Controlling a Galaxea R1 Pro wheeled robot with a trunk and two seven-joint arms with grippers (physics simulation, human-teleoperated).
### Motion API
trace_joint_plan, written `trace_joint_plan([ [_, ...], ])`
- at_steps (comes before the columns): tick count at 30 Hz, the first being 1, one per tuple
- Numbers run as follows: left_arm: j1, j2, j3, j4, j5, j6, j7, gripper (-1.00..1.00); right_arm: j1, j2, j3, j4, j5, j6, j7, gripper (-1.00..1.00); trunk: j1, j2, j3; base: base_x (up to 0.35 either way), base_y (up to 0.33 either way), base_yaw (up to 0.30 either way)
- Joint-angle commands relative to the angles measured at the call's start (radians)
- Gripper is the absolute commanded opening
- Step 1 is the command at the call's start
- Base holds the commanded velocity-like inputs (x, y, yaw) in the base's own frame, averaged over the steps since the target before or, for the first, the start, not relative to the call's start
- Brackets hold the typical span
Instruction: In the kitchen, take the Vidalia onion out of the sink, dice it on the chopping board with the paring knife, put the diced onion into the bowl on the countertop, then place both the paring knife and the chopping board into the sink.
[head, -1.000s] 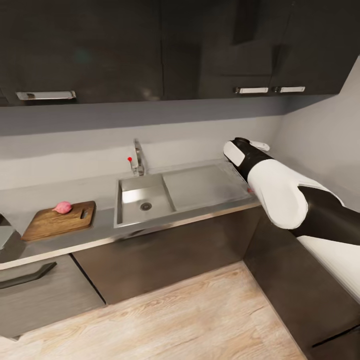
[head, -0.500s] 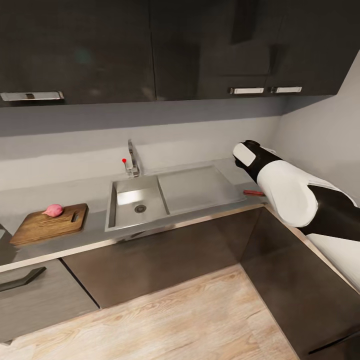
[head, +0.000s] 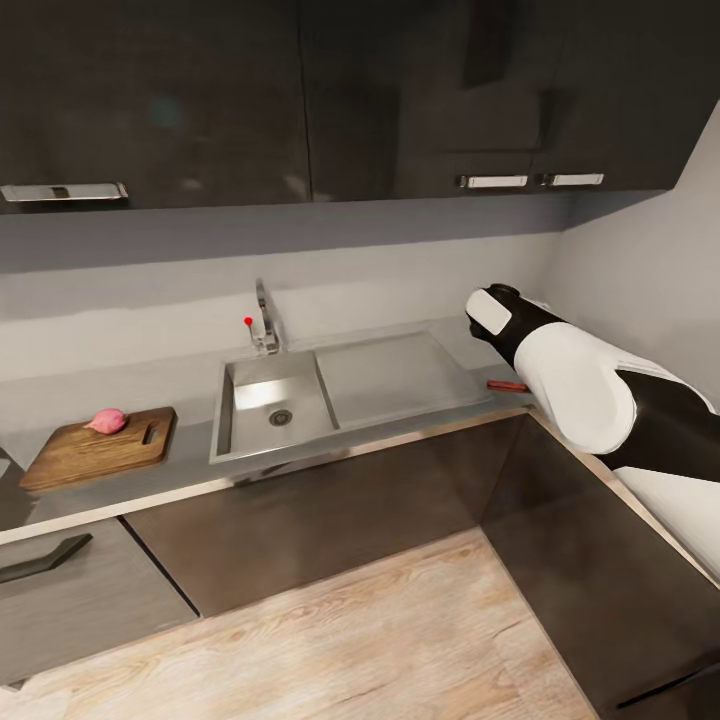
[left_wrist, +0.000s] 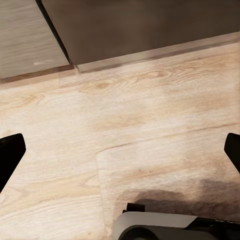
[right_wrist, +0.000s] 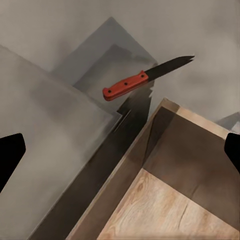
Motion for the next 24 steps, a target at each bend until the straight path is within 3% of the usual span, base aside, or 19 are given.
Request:
trace_joint_plan([
  [1, -0.001, 0.001, -0.008, -0.002, 0.002, -0.002, 0.009, 1.0, -0.001, 0.0, 0.001, -0.002, -0.003, 0.008, -0.004, 1.0, 0.001, -0.002, -0.002, 0.0, 0.0, 0.0],
  [24, -0.001, 0.001, -0.011, -0.002, 0.002, -0.002, 0.009, 1.0, -0.001, -0.009, -0.001, -0.001, -0.004, 0.008, -0.004, 1.0, 0.001, -0.002, -0.033, 0.0, 0.0, 0.0],
])
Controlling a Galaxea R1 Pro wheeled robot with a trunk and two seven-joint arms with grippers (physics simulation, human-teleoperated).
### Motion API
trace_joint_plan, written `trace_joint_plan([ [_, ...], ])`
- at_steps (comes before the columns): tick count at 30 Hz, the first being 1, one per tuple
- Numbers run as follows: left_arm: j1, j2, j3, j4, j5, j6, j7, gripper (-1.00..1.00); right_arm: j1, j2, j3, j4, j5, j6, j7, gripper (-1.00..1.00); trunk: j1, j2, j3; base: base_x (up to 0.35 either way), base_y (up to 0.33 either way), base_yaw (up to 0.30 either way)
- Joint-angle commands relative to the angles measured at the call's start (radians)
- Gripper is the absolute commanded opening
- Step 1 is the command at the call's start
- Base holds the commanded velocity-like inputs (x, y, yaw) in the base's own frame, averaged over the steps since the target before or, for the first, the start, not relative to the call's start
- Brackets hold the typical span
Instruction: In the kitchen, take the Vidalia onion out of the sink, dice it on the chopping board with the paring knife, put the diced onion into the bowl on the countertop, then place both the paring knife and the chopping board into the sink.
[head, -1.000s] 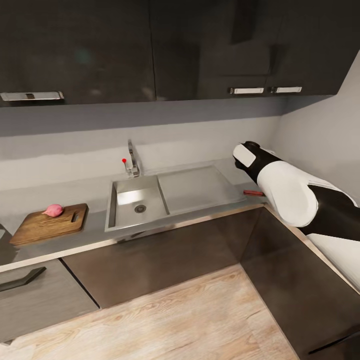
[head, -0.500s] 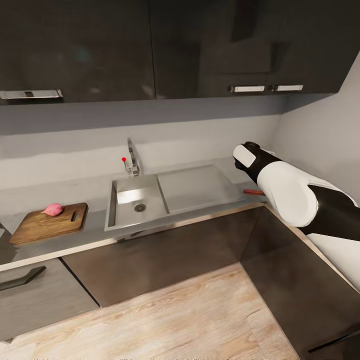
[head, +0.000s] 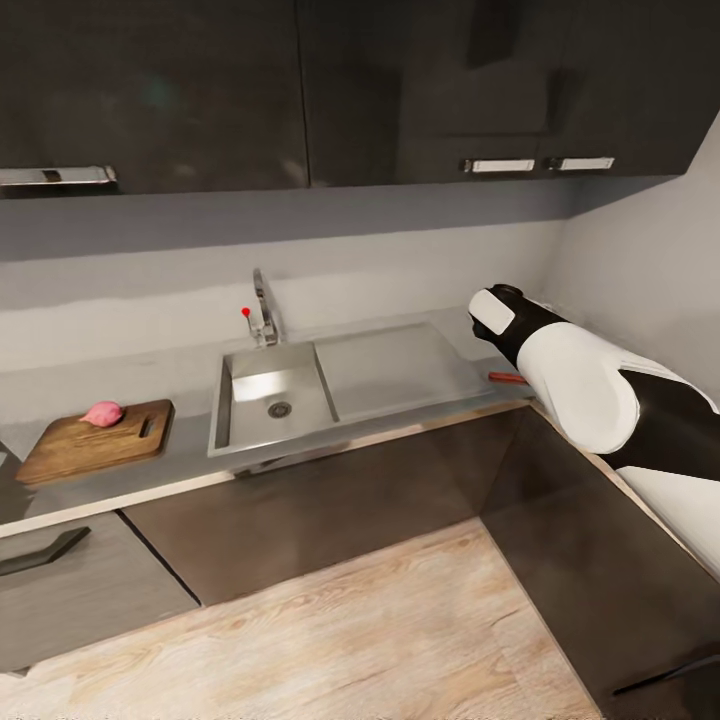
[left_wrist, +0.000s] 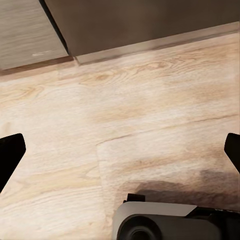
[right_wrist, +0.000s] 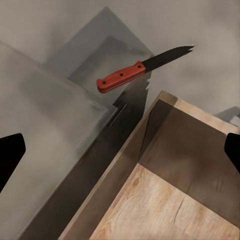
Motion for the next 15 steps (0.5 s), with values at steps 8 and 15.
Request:
trace_joint_plan([
  [8, -0.001, 0.002, -0.01, -0.002, 0.002, -0.003, 0.009, 1.0, -0.001, -0.01, 0.001, -0.001, -0.003, 0.007, -0.004, 1.0, 0.0, -0.002, -0.015, 0.0, 0.0, 0.0],
  [15, -0.001, 0.001, -0.009, -0.002, 0.002, -0.002, 0.009, 1.0, -0.001, -0.032, 0.002, 0.009, -0.051, 0.009, -0.004, 1.0, 0.0, -0.002, -0.026, 0.129, 0.021, 0.0],
])
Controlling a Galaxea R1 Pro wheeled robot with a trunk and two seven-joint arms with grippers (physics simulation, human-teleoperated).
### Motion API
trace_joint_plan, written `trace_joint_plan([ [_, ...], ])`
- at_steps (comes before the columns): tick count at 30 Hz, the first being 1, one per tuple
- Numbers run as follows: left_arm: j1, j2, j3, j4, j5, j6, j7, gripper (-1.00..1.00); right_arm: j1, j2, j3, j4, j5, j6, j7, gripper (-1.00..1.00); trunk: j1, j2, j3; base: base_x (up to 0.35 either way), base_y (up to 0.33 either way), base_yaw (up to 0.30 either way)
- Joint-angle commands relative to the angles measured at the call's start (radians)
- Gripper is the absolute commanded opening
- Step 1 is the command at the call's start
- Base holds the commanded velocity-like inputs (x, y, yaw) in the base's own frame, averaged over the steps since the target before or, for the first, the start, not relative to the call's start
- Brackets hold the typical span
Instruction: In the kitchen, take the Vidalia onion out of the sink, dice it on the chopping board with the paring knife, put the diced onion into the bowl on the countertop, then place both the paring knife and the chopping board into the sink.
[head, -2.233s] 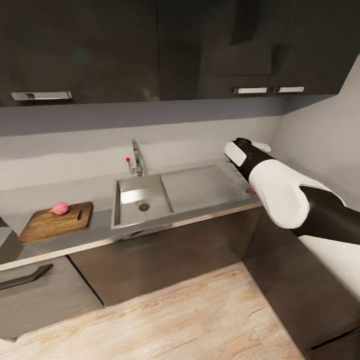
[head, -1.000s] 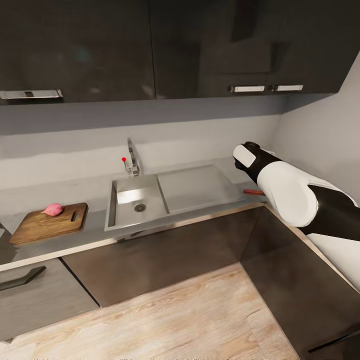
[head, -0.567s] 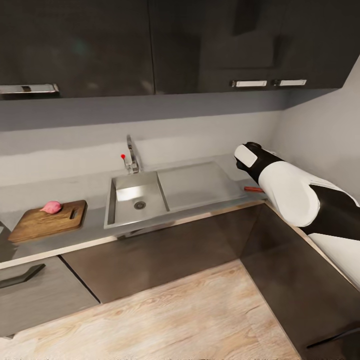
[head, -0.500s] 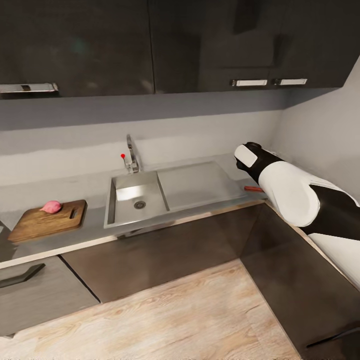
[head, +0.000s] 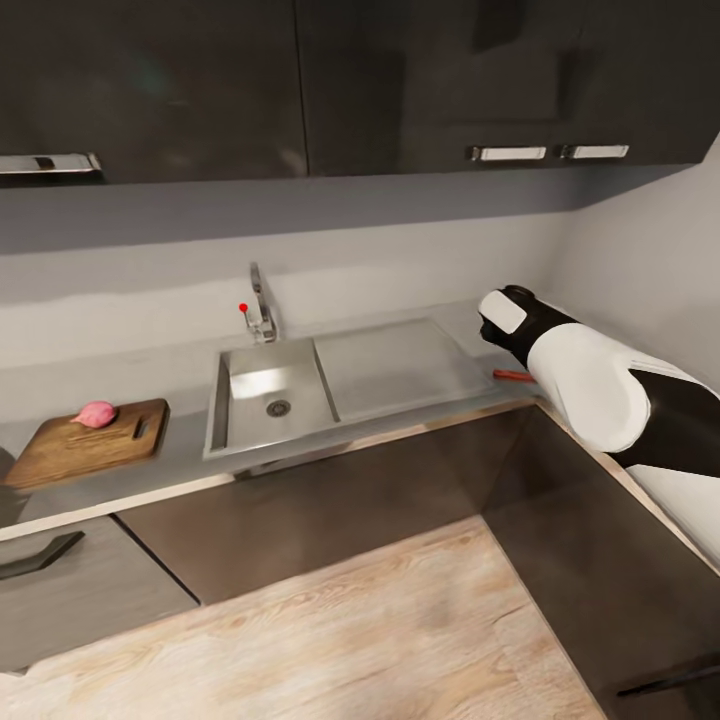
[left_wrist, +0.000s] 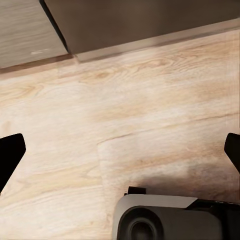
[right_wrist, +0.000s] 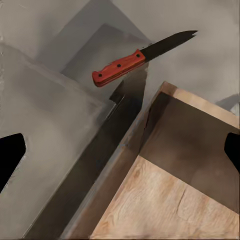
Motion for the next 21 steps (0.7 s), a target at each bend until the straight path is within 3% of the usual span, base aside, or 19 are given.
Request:
trace_joint_plan([
  [1, -0.001, 0.001, -0.008, -0.002, 0.002, -0.002, 0.009, 1.0, -0.001, 0.0, -0.002, -0.001, -0.005, 0.008, -0.004, 1.0, 0.001, -0.002, -0.003, 0.274, 0.072, 0.0],
  [11, -0.001, 0.001, -0.009, -0.002, 0.002, -0.002, 0.009, 1.0, -0.001, 0.012, 0.001, 0.018, -0.029, 0.008, -0.004, 1.0, 0.001, -0.002, -0.009, 0.1, 0.02, 0.0],
  [21, -0.001, 0.0, -0.008, -0.002, 0.002, -0.001, 0.01, 1.0, 0.009, 0.032, 0.002, 0.019, -0.03, 0.006, -0.003, 1.0, 0.001, -0.002, -0.009, 0.288, 0.0, 0.0],
])
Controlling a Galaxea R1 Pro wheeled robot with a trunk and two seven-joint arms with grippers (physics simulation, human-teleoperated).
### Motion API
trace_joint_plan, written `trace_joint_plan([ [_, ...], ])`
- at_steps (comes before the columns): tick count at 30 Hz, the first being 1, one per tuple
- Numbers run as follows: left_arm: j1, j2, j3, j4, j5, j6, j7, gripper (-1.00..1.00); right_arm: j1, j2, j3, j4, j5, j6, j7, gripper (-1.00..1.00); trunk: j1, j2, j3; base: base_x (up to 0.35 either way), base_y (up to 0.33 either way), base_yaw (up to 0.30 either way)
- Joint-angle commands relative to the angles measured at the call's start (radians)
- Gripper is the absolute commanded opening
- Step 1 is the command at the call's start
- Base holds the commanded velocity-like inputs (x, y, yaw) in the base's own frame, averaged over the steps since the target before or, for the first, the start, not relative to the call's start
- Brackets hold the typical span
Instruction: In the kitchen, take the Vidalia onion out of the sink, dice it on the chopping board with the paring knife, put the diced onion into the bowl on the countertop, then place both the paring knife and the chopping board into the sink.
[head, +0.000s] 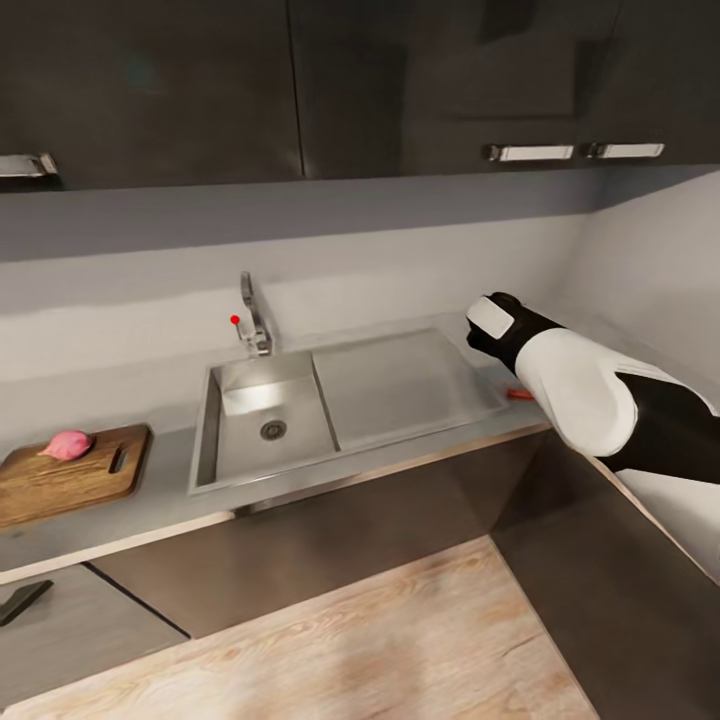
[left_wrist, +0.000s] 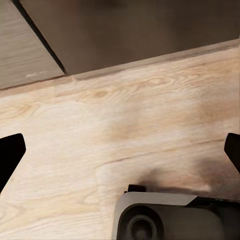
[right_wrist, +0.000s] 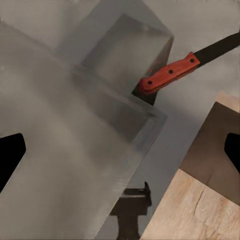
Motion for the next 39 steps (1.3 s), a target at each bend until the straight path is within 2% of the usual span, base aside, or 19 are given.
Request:
trace_joint_plan([
  [1, -0.001, 0.001, -0.008, -0.002, 0.002, -0.001, 0.009, 1.0, 0.0, 0.001, -0.004, -0.002, 0.004, 0.009, -0.004, 1.0, 0.001, -0.002, -0.002, 0.318, 0.0, 0.0],
  [15, -0.001, -0.006, -0.008, 0.0, 0.002, 0.0, 0.009, 1.0, 0.001, 0.0, -0.004, -0.002, 0.005, 0.009, -0.006, 1.0, 0.001, -0.002, -0.002, 0.254, -0.168, 0.0],
  [26, -0.001, -0.009, -0.008, 0.001, 0.002, 0.0, 0.009, 1.0, 0.019, -0.01, -0.007, -0.003, 0.005, 0.009, -0.009, 1.0, 0.001, -0.002, -0.002, 0.029, -0.059, 0.0],
  [33, -0.001, -0.011, -0.008, 0.001, 0.002, 0.0, 0.009, 1.0, 0.022, -0.011, -0.007, -0.003, 0.006, 0.008, -0.048, 1.0, 0.001, -0.002, -0.002, 0.095, -0.203, 0.0],
  [39, -0.001, -0.011, -0.009, 0.002, 0.002, 0.0, 0.009, 1.0, 0.037, -0.009, -0.006, -0.003, 0.004, 0.009, -0.052, 1.0, 0.001, -0.002, -0.002, 0.066, -0.093, 0.0],
])
